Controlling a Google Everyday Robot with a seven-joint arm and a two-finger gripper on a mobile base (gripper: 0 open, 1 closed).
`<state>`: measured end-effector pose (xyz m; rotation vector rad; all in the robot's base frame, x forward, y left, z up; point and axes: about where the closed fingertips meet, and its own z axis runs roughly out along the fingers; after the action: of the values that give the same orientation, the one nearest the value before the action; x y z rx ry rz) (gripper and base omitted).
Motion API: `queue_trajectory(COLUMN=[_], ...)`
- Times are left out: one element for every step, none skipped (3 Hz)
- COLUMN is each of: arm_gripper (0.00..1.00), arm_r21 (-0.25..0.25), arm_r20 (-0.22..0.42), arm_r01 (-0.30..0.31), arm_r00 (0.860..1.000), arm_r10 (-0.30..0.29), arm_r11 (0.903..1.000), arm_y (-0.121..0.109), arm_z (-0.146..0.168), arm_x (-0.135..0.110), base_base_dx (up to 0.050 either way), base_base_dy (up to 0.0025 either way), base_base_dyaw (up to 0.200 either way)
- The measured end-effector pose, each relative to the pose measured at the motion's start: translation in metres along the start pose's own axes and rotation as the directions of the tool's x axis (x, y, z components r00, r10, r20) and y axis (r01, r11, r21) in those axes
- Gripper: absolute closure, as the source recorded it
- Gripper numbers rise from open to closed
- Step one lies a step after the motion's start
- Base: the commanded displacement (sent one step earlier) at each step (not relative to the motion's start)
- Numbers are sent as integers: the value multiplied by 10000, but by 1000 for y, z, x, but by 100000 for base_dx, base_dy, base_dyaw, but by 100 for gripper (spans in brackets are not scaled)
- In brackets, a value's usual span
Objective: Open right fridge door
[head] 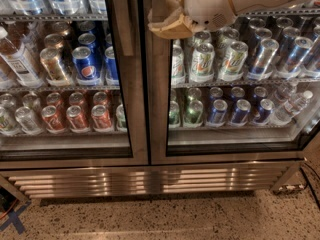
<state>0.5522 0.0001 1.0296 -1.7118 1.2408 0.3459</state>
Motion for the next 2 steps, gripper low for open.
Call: queue_trajectory(arm_gripper=[100,100], arm_r21=[105,138], arm_r20=[-26,-107], arm_r01=[-28,-25], arm_r00=[10000,9999], arm_r10=[29,27], arm_r11=[9999,9999], arm_y=[-1,0], arm_z=[1,1], arm_x=[1,1], base_base_dx=[0,0], base_base_dy=[0,0], base_base_dyaw=[0,0])
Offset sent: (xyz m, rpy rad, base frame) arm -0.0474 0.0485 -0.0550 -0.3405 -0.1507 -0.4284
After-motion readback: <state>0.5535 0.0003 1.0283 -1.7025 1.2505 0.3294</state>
